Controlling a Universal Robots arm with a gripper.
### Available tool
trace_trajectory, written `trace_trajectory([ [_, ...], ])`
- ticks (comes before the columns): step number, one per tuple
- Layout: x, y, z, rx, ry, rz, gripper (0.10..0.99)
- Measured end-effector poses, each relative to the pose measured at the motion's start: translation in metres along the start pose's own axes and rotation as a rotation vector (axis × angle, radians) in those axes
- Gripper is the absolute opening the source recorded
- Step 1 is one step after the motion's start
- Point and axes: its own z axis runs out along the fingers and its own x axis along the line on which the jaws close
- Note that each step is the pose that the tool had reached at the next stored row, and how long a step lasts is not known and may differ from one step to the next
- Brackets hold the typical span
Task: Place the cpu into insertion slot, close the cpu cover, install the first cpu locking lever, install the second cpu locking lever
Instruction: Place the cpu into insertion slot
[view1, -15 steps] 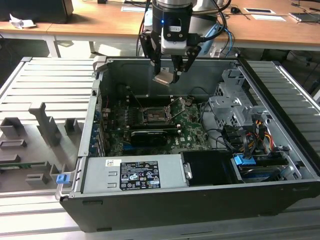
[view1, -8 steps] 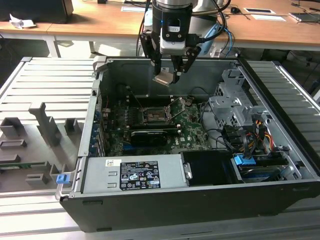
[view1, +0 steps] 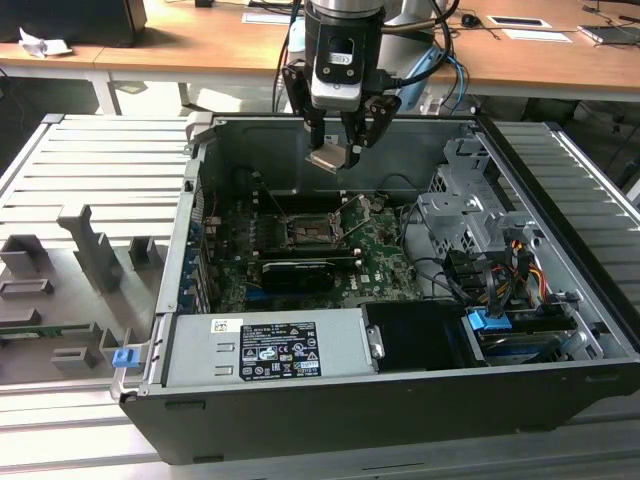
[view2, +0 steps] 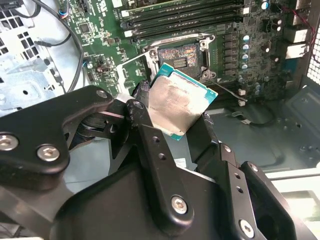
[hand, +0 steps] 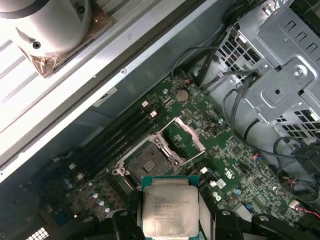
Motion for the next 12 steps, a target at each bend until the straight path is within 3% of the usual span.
trace_trajectory([
  [12,0.0001,-0.0002,0.0016,-0.001,-0.0041,0.047,0.541],
])
